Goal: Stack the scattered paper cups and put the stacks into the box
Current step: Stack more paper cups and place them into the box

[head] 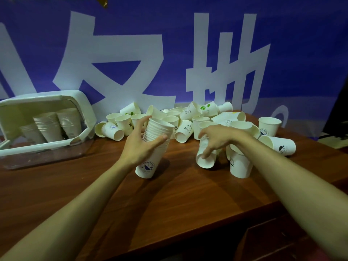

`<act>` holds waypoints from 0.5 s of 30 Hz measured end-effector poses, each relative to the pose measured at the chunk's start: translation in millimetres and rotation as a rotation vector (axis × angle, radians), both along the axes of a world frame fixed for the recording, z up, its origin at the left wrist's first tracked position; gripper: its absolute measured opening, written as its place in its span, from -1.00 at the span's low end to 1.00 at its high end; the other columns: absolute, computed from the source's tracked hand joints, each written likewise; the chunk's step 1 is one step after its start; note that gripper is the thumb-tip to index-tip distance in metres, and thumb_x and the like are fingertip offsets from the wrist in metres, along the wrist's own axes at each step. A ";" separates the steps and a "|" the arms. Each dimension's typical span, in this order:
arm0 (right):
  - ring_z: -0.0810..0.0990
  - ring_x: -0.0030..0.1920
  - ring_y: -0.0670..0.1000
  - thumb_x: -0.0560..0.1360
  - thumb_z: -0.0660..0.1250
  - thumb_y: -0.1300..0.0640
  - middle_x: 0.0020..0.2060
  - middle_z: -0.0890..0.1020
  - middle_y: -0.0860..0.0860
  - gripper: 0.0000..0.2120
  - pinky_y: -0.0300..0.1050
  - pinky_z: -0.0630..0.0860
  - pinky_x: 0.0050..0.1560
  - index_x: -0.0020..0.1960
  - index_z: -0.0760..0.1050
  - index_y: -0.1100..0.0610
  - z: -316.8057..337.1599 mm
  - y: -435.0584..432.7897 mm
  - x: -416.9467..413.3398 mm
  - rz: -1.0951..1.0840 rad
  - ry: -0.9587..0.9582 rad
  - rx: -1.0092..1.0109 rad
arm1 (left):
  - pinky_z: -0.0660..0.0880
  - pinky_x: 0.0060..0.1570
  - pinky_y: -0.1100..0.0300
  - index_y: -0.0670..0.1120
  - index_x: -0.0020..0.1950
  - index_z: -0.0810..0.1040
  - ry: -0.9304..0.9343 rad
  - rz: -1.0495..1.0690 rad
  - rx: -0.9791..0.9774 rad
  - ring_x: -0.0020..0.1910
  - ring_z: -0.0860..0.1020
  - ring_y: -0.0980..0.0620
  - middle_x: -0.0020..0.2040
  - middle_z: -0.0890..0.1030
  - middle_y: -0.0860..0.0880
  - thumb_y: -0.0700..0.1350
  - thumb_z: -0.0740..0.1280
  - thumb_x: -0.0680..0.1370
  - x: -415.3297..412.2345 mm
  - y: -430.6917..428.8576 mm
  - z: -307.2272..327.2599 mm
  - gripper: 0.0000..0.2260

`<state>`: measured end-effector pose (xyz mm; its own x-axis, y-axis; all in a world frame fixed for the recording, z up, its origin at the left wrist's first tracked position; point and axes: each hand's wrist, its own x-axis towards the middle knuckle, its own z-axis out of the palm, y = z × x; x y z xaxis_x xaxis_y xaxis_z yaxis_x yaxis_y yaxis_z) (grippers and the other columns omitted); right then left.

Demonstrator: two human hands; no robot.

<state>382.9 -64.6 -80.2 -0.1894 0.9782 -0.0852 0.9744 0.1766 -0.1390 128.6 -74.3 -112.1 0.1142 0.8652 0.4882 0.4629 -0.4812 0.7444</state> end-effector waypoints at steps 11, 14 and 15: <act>0.52 0.12 0.00 0.53 0.34 0.22 0.10 0.56 0.04 -0.51 -0.19 0.46 0.02 0.41 0.31 0.06 17.1 -2.3 -47.3 -0.029 0.725 0.562 | 0.33 -0.16 0.43 0.16 0.44 0.30 0.089 0.041 -0.004 0.08 0.44 0.14 0.13 0.45 0.14 0.06 0.49 0.40 -34.2 -13.4 4.0 -0.34; 0.53 0.08 -0.05 0.53 0.33 0.22 0.09 0.61 0.03 -0.55 -0.09 0.57 0.08 0.39 0.34 0.09 24.9 -1.7 -60.0 0.000 0.919 0.625 | 0.32 -0.11 0.45 0.13 0.46 0.30 0.137 0.037 0.001 0.14 0.43 0.12 0.18 0.43 0.13 0.07 0.51 0.37 -43.2 -14.2 3.3 -0.29; 0.55 0.09 -0.03 0.53 0.34 0.21 0.08 0.61 0.03 -0.58 -0.05 0.59 0.09 0.36 0.38 0.08 25.6 -1.7 -64.4 0.047 0.909 0.604 | 0.33 -0.10 0.45 0.13 0.46 0.30 0.144 0.029 0.005 0.14 0.43 0.12 0.19 0.43 0.13 0.07 0.51 0.36 -44.1 -14.9 3.2 -0.29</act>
